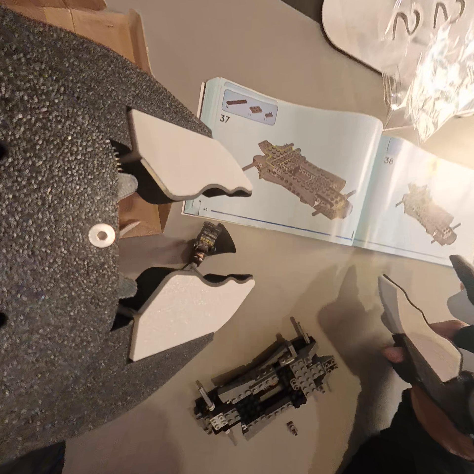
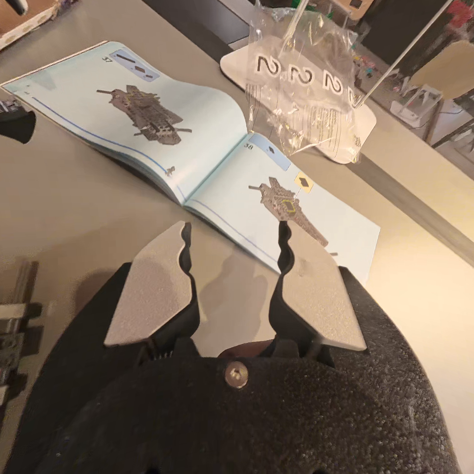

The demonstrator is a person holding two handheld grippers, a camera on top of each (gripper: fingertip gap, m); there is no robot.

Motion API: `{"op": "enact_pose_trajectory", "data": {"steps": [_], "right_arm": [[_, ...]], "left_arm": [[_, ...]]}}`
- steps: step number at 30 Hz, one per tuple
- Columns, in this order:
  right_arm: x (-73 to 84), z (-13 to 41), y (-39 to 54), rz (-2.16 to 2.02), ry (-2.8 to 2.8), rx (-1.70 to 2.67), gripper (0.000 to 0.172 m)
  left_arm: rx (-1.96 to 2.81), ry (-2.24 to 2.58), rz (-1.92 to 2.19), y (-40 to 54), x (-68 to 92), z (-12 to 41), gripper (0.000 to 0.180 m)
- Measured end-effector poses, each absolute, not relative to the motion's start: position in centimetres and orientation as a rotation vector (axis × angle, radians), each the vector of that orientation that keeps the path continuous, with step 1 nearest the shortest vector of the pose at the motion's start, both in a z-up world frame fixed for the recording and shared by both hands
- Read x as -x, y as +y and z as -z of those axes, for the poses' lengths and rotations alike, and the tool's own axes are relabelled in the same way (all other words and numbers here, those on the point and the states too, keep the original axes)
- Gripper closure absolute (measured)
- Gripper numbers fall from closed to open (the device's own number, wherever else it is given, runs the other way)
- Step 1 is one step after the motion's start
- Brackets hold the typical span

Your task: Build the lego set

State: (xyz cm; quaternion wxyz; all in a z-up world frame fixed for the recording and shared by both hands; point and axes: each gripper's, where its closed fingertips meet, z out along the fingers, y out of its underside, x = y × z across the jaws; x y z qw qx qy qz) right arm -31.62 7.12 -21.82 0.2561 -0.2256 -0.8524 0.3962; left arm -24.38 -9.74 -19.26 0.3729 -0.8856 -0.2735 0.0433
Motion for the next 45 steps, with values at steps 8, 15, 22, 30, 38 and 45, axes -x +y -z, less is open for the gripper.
{"op": "enact_pose_trajectory", "data": {"steps": [8,15,22,30,38,45], "right_arm": [[28.8,21.9,7.9,-1.243,-2.366,0.66,0.11],[28.7,22.5,7.7,-1.205,-2.405,0.642,0.11],[28.5,22.9,7.5,-1.179,-2.428,0.627,0.108],[28.6,22.9,7.6,-1.208,-2.448,0.655,0.108],[28.2,23.3,7.3,-1.148,-2.461,0.593,0.108],[28.3,23.3,7.3,-1.147,-2.456,0.592,0.108]], "left_arm": [[2.341,-0.58,0.003,-8.1,22.4,20.4,0.125],[2.393,-0.532,0.022,-7.5,21.7,21.2,0.13],[2.496,-0.495,0.021,-8.3,20.0,22.1,0.138],[2.592,-0.428,0.126,-8.7,17.0,23.8,0.139],[2.758,-0.396,0.01,-10.0,17.5,25.9,0.151],[2.722,-0.422,0.068,-9.6,17.3,25.7,0.162]]}}
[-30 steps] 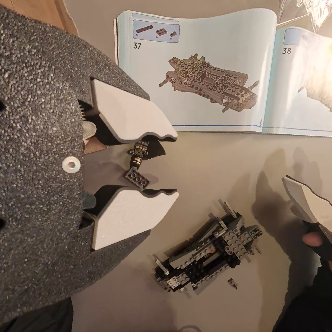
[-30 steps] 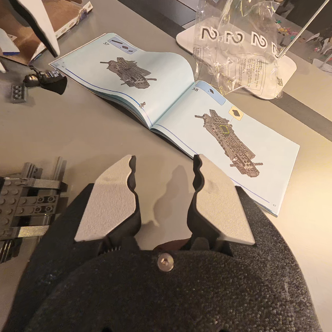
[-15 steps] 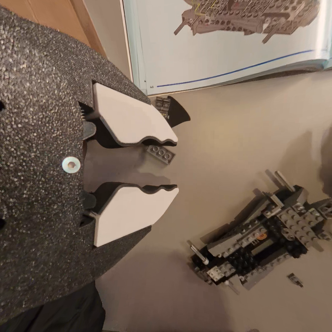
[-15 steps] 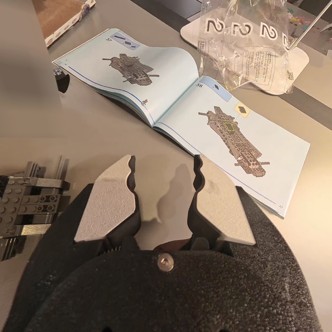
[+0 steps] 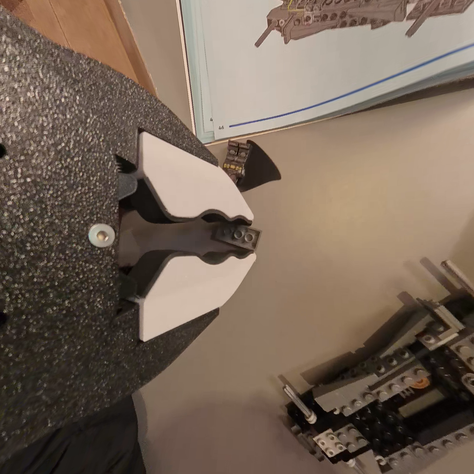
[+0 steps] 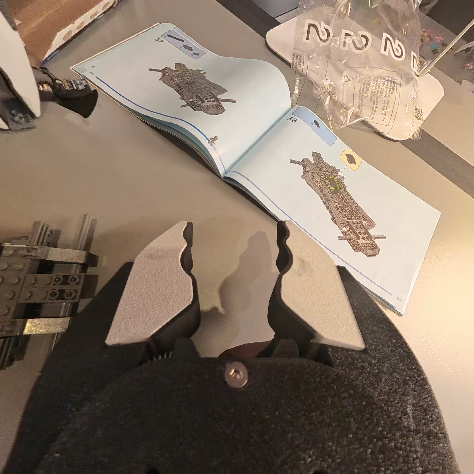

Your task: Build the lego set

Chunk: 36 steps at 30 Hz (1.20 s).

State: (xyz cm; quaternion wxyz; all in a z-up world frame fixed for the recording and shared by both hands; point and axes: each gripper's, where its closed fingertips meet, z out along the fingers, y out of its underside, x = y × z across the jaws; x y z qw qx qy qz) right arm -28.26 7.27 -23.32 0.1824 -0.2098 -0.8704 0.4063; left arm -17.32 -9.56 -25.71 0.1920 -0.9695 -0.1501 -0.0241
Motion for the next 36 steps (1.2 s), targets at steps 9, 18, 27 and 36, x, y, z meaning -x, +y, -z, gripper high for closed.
{"op": "enact_pose_trajectory", "data": {"steps": [9,18,27,36], "right_arm": [[28.4,23.0,7.5,-1.145,-2.435,0.586,0.108],[28.5,22.6,7.5,-1.166,-2.418,0.595,0.108],[28.3,22.5,7.3,-1.166,-2.426,0.588,0.108],[27.5,21.8,6.5,-1.286,-2.449,0.598,0.107]], "left_arm": [[1.732,-0.556,0.095,-3.3,21.9,11.3,0.163],[0.97,-0.631,0.691,-3.1,24.6,7.5,0.163],[1.021,-0.687,0.673,-2.2,25.3,9.2,0.163],[1.65,-0.717,0.229,1.3,24.6,14.7,0.163]]}}
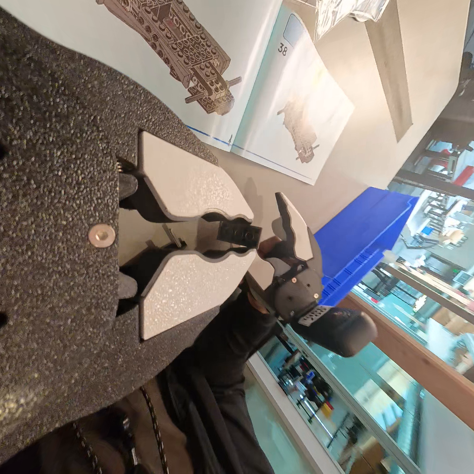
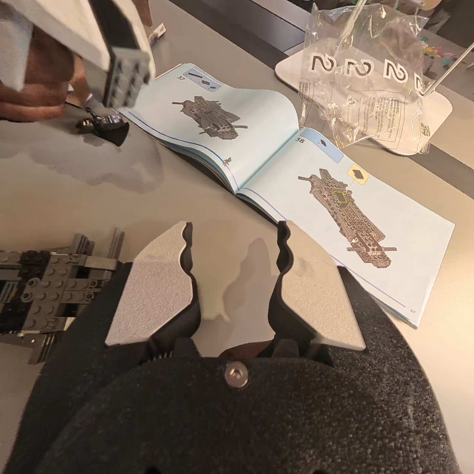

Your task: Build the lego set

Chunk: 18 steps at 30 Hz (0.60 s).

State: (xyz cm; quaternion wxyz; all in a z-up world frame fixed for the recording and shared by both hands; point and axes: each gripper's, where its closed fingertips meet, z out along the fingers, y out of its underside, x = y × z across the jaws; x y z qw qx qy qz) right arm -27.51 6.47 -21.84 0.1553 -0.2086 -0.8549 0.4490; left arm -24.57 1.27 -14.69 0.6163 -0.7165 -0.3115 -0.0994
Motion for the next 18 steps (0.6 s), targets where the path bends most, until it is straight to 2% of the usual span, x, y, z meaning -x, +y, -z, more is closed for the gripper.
{"op": "enact_pose_trajectory", "data": {"steps": [5,18], "right_arm": [[27.4,21.4,6.4,-1.34,-2.45,0.61,0.107],[25.7,20.8,4.9,-1.539,-2.541,0.658,0.107]], "left_arm": [[1.727,-0.714,0.208,2.5,24.4,16.0,0.163],[1.474,-0.749,0.369,4.2,24.8,14.5,0.163]]}}
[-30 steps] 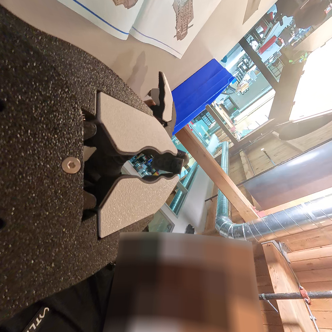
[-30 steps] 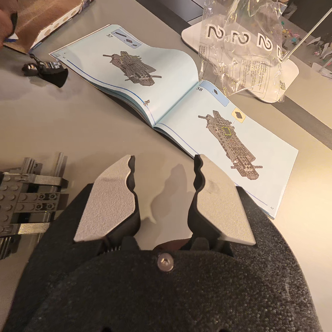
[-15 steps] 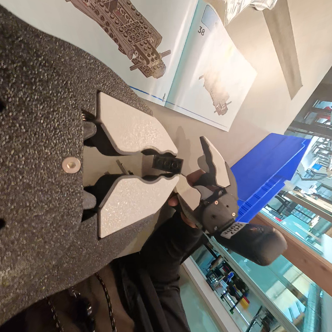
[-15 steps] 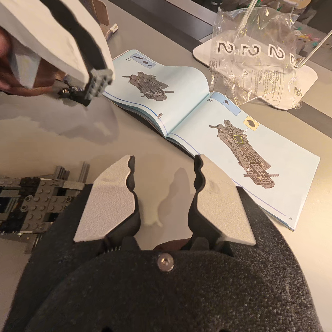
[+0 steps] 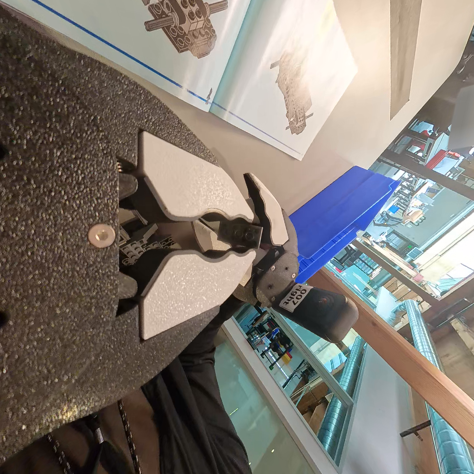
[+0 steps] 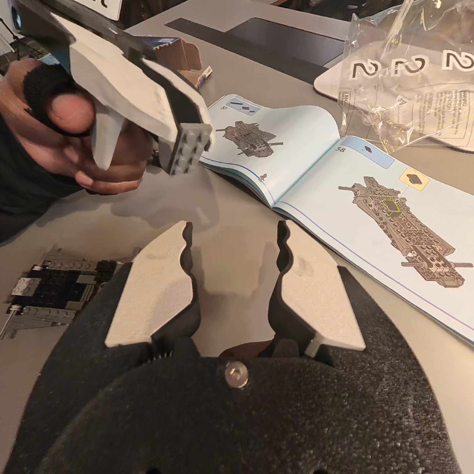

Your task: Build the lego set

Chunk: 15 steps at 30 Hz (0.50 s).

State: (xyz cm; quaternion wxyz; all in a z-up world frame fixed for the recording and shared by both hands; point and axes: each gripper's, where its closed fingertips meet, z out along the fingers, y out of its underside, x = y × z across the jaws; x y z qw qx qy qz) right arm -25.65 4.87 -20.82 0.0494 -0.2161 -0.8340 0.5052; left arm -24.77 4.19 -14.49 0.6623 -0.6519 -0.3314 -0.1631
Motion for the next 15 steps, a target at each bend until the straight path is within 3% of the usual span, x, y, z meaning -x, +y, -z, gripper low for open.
{"op": "enact_pose_trajectory", "data": {"steps": [15], "right_arm": [[26.1,19.8,6.3,-1.614,-2.542,0.742,0.108]], "left_arm": [[1.424,-0.712,0.371,4.3,24.7,13.5,0.163]]}}
